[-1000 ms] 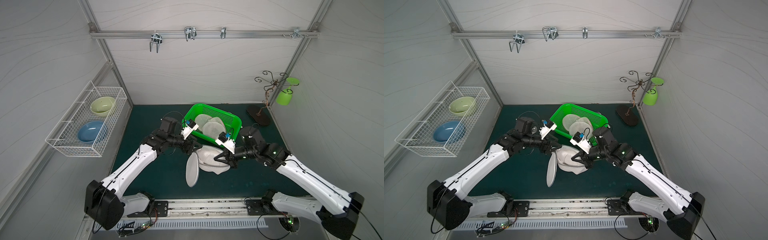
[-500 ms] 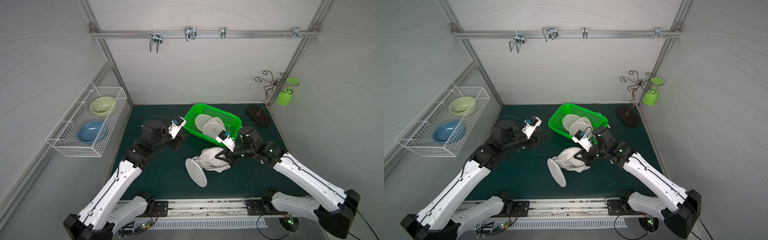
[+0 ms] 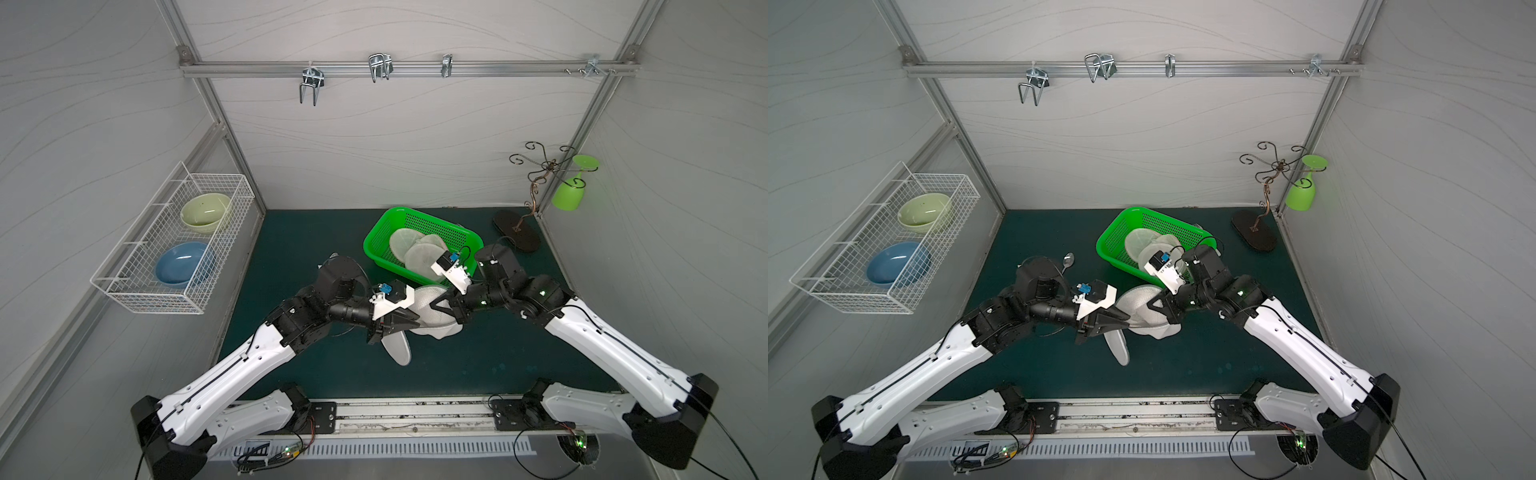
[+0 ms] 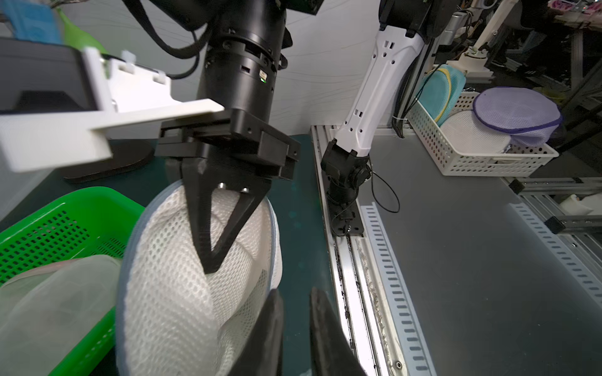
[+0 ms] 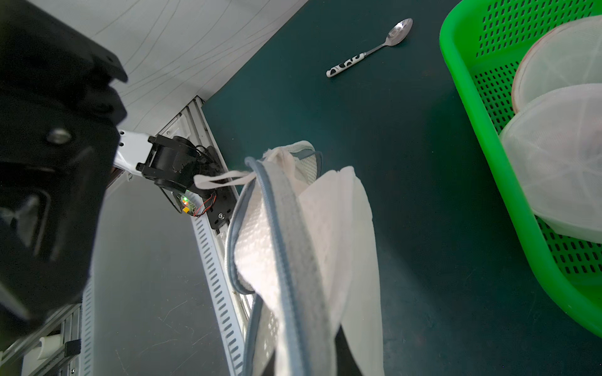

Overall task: Turn the laundry bag inside out
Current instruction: Turn over the laundry bag.

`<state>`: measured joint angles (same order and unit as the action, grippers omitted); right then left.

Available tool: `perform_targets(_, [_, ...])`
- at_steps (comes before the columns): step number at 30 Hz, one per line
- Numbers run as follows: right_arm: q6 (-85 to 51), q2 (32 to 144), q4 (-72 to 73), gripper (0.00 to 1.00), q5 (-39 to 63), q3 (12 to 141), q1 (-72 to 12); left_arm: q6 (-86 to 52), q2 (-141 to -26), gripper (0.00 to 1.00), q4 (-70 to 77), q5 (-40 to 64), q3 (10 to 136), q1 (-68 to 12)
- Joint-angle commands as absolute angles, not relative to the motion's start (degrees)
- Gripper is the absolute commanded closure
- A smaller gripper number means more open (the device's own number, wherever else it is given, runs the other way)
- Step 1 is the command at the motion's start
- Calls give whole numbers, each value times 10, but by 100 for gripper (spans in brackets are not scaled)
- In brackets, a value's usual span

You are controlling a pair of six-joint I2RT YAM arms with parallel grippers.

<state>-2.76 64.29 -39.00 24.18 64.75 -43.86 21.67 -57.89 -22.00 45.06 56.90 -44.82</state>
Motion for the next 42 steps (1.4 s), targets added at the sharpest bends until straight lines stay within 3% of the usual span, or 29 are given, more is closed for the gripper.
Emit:
perform_targets(1, [-37, 643, -399, 100, 242, 663, -437, 213, -603, 80, -196, 456, 573, -463])
perform_targets(7, [-41, 641, -402, 100, 247, 668, -436, 211, -653, 78, -210, 402, 587, -477])
perform_targets(12, [-50, 639, -406, 100, 249, 671, -436, 218, -671, 63, -225, 297, 595, -491])
perform_targets(21, [-50, 636, -410, 100, 257, 674, -436, 204, -649, 52, -172, 117, 574, -493])
perform_targets(29, [-34, 635, -414, 100, 266, 673, -441, 196, -633, 42, -129, 113, 559, -494])
perform_targets(33, [-32, 636, -413, 100, 264, 675, -445, 191, -641, 48, -127, 175, 561, -493])
perform_targets(38, [-38, 635, -412, 100, 244, 672, -445, 191, -636, 71, -124, 249, 562, -494])
perform_targets(42, [-42, 635, -408, 100, 233, 674, -443, 187, -641, 73, -138, 295, 562, -494])
